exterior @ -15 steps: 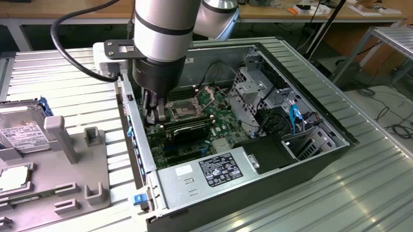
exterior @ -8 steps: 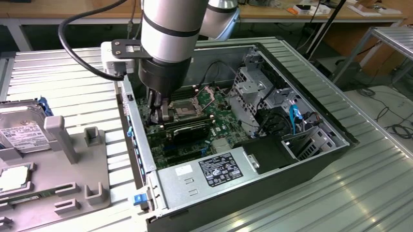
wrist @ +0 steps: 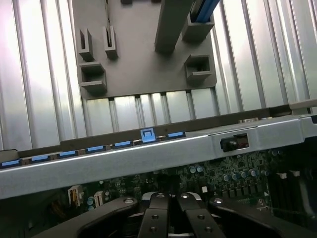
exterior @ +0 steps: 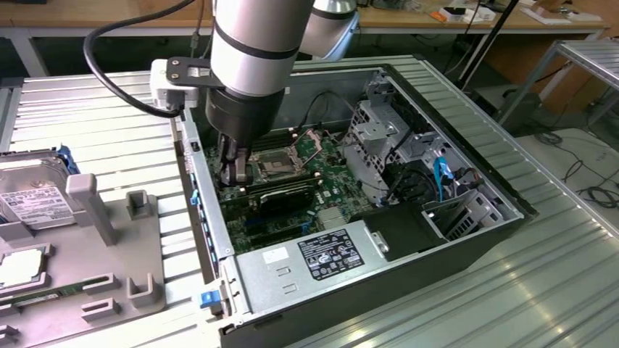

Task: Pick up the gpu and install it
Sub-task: 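Press down on the gpu until it lock into place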

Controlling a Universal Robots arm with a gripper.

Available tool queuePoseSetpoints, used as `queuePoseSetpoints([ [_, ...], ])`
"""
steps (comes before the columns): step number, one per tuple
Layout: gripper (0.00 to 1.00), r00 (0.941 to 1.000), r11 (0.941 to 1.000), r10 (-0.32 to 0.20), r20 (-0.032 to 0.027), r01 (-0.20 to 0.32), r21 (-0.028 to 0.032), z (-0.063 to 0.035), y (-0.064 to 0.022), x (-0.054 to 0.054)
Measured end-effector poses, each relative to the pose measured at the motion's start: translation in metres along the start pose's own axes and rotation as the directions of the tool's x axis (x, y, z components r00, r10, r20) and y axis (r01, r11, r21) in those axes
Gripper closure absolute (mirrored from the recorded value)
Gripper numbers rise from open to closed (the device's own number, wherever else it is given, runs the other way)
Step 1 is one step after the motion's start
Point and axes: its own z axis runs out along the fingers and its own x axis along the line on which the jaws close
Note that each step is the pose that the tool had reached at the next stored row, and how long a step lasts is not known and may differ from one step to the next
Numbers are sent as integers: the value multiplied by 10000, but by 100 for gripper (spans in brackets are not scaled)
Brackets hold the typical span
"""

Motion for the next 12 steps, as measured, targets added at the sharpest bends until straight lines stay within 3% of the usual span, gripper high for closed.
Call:
queuePoseSetpoints([
  [1,89,10000,10000,17,-12,-17,-69,5,-1,-5],
  [2,89,10000,9997,47,-38,-47,-220,15,-1,-12],
  [3,89,10000,9996,79,-40,-80,-253,23,-3,-12],
  [4,89,9999,9996,108,6,-108,-269,31,-5,-11],
  [5,89,9999,9995,137,98,-134,-283,37,-7,-11],
  [7,89,9993,9990,345,171,-340,-288,46,-7,-12],
  [10,89,9972,9969,716,205,-709,-347,55,-10,-10],
  [11,89,9951,9945,969,214,-959,-427,59,-10,-10],
  [12,89,9945,9938,1025,211,-1015,-465,58,-10,-10],
])
